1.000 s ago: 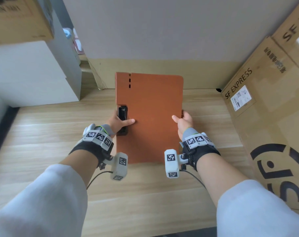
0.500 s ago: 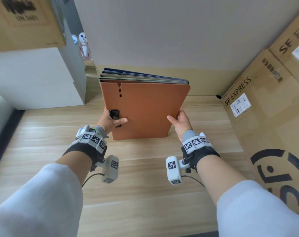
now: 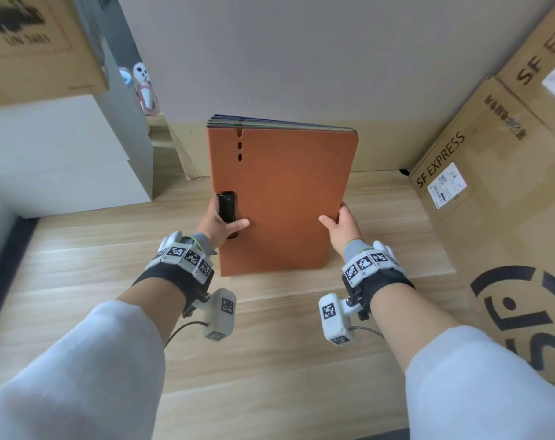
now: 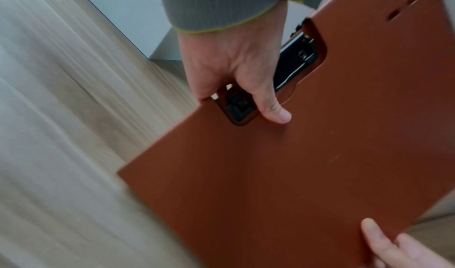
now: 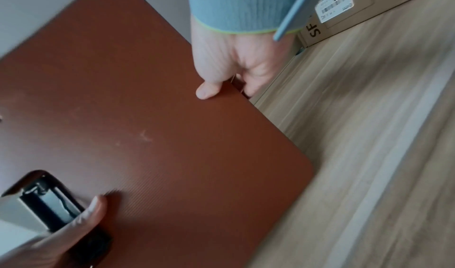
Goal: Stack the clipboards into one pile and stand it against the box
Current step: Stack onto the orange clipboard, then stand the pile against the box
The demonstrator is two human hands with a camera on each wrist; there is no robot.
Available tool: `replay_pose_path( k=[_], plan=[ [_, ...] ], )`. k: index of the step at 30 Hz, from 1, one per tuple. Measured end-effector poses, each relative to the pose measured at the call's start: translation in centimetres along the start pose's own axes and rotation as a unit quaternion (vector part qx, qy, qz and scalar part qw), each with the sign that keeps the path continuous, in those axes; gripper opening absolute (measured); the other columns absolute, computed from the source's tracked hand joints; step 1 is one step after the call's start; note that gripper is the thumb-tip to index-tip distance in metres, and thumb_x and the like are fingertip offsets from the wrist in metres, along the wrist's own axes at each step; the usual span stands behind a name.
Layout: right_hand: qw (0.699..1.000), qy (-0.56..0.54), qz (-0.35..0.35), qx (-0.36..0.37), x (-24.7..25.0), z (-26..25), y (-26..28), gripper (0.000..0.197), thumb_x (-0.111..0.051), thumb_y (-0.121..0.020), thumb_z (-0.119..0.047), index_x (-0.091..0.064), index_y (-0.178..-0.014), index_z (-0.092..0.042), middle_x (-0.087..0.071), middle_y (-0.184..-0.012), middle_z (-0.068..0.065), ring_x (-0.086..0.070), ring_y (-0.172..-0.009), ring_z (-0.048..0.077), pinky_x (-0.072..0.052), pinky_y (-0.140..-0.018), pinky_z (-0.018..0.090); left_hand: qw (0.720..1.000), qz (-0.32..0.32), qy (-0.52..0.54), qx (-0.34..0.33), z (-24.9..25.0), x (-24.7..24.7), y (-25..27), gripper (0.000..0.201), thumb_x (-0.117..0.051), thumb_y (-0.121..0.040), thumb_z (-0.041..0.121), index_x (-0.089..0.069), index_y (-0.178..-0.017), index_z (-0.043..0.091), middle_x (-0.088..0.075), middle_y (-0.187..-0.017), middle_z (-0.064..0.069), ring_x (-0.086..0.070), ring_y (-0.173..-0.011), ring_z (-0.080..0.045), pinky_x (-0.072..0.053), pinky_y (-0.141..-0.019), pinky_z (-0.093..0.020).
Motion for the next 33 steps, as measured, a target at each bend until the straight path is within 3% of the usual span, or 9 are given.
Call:
replay_pose_path(
  k=[2,3,6,8,12,17,25,30,33],
  plan=[
    [1.000,0.005,0.005,-0.024,1.4,0.9,-0.9,0.039,-0.051,-0.092,-0.017,-0.045,-0.129,-0.004,-0.055,-0.132,0.013,-0.053,-0.121,0.028,-0.038,-0.101,0.032,0.999,-0.033,-0.006,0.042,0.0,-1.9,-1.2,0.074,-0.076,-0.075,0.016,-0.036,-0.135,0.001,-0.054,-0.120,-0.025,-0.052,-0.117,-0.038,-0.042,-0.105,-0.052],
    [0.999,0.002,0.005,-0.043,2.2,1.5,-1.2,0.042,-0.051,-0.093,-0.019,-0.043,-0.131,-0.005,-0.053,-0.136,0.012,-0.050,-0.124,0.028,-0.037,-0.104,0.035,0.996,-0.050,-0.005,0.069,-0.1,-3.1,-1.7,0.067,-0.077,-0.075,0.019,-0.041,-0.128,-0.001,-0.055,-0.110,-0.025,-0.052,-0.116,-0.041,-0.043,-0.103,-0.050],
    [0.995,-0.017,0.015,-0.097,4.8,3.5,-2.4,0.045,-0.050,-0.093,-0.017,-0.038,-0.136,-0.008,-0.049,-0.139,0.009,-0.047,-0.127,0.028,-0.036,-0.107,0.041,0.989,-0.091,0.008,0.119,-0.2,-7.4,-3.1,0.026,-0.074,-0.079,0.015,-0.051,-0.089,0.008,-0.051,-0.085,-0.008,-0.053,-0.096,-0.027,-0.044,-0.094,-0.043],
    [0.989,-0.051,0.029,-0.138,7.1,5.4,-3.5,0.047,-0.051,-0.092,-0.013,-0.036,-0.136,-0.013,-0.051,-0.137,0.010,-0.051,-0.123,0.029,-0.038,-0.107,0.044,0.983,-0.127,0.001,0.136,-0.1,-11.2,-3.9,0.023,-0.075,-0.077,0.019,-0.054,-0.077,0.011,-0.053,-0.084,-0.007,-0.052,-0.094,-0.023,-0.044,-0.091,-0.041],
    [0.976,-0.032,0.037,-0.212,11.1,8.7,-5.1,0.050,-0.054,-0.091,-0.014,-0.036,-0.138,-0.010,-0.052,-0.137,0.011,-0.051,-0.124,0.030,-0.038,-0.106,0.043,0.969,-0.150,-0.030,0.196,-2.6,-17.6,-6.4,0.085,-0.080,-0.050,0.045,-0.059,-0.120,0.000,-0.065,-0.117,-0.019,-0.062,-0.112,-0.033,-0.048,-0.101,-0.047],
    [0.965,0.015,0.063,-0.255,16.3,11.8,-8.2,0.059,-0.057,-0.090,-0.013,-0.033,-0.144,-0.006,-0.042,-0.147,0.012,-0.041,-0.135,0.031,-0.033,-0.110,0.043,0.962,-0.168,-0.063,0.208,1.1,-23.8,-5.6,0.064,-0.073,-0.077,0.035,-0.054,-0.126,-0.001,-0.059,-0.128,-0.019,-0.055,-0.120,-0.035,-0.042,-0.106,-0.047],
    [0.958,0.049,0.083,-0.271,20.2,14.2,-12.6,0.054,-0.061,-0.087,-0.014,-0.046,-0.138,-0.011,-0.053,-0.140,0.012,-0.050,-0.127,0.032,-0.041,-0.106,0.043,0.944,-0.195,-0.133,0.229,4.1,-29.5,-6.8,0.066,-0.064,-0.082,0.046,-0.053,-0.126,-0.001,-0.060,-0.126,-0.017,-0.059,-0.112,-0.030,-0.043,-0.106,-0.040],
    [0.959,0.046,0.110,-0.256,20.4,15.0,-14.2,0.053,-0.060,-0.088,-0.010,-0.044,-0.138,-0.011,-0.050,-0.141,0.012,-0.049,-0.127,0.032,-0.040,-0.102,0.039,0.929,-0.195,-0.223,0.221,5.2,-30.7,-8.0,0.066,-0.055,-0.086,0.050,-0.051,-0.127,-0.002,-0.059,-0.110,-0.014,-0.057,-0.103,-0.027,-0.043,-0.091,-0.033],
    [0.962,0.045,0.111,-0.247,20.2,14.8,-15.1,0.051,-0.058,-0.089,-0.014,-0.043,-0.138,-0.012,-0.052,-0.138,0.012,-0.051,-0.123,0.032,-0.042,-0.098,0.036,0.903,-0.185,-0.328,0.209,5.8,-30.6,-8.3,0.073,-0.045,-0.085,0.062,-0.054,-0.126,0.003,-0.061,-0.119,-0.013,-0.055,-0.116,-0.029,-0.042,-0.102,-0.034]
  ],
)
Point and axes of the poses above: each hand's wrist, its own y-axis away from the middle knuckle, its own x-axis out of the back of the hand, z = x × y, the point moved 5 cm from there along -y, towards the middle knuckle
